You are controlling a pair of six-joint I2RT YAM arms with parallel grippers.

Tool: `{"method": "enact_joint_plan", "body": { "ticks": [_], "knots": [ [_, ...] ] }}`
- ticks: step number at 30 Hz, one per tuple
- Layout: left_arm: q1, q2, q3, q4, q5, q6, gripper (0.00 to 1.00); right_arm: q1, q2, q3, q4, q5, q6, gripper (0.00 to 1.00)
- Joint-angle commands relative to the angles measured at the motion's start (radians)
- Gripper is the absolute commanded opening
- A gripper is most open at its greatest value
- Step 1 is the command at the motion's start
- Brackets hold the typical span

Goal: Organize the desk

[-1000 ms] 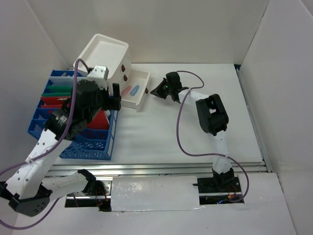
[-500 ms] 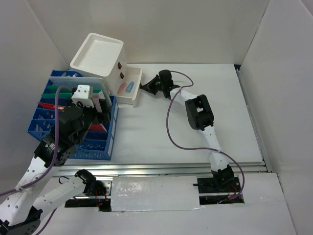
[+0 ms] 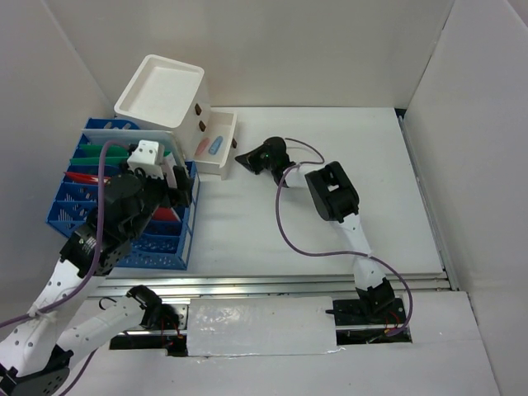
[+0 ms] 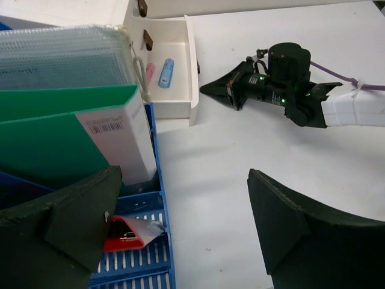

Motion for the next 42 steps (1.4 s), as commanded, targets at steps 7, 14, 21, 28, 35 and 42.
{"method": "enact_joint_plan", "body": {
  "ticks": [7, 14, 21, 28, 35, 42],
  "knots": [
    [0.011, 0.354, 0.452, -0.12, -0.042, -0.047, 1.0, 0.006, -0.101, -0.008, 0.017, 0.057, -0.007, 0.03],
    [0.016, 0.637, 0.917, -0.129, -0.03, 0.06, 1.0, -0.029, -0.12, -0.005, -0.035, 0.011, -0.058, 0.5],
    [0.153, 0.907, 1.021, 0.144, -0.208, 0.413, 0.99, -0.06, -0.132, 0.026, -0.133, -0.069, -0.164, 0.66],
    [0.322, 1.19, 1.223, 0.171, 0.051, 0.419, 1.0, -0.066, -0.179, -0.038, -0.136, -0.109, -0.233, 0.79],
    [0.451, 1.315, 1.272, 0.179, 0.351, 0.251, 1.0, -0.071, -0.207, -0.097, -0.087, -0.161, -0.267, 0.86],
    [0.451, 1.399, 1.303, 0.096, 0.305, 0.189, 1.0, -0.077, -0.184, -0.101, -0.057, -0.224, -0.268, 0.86]
  ]
}}
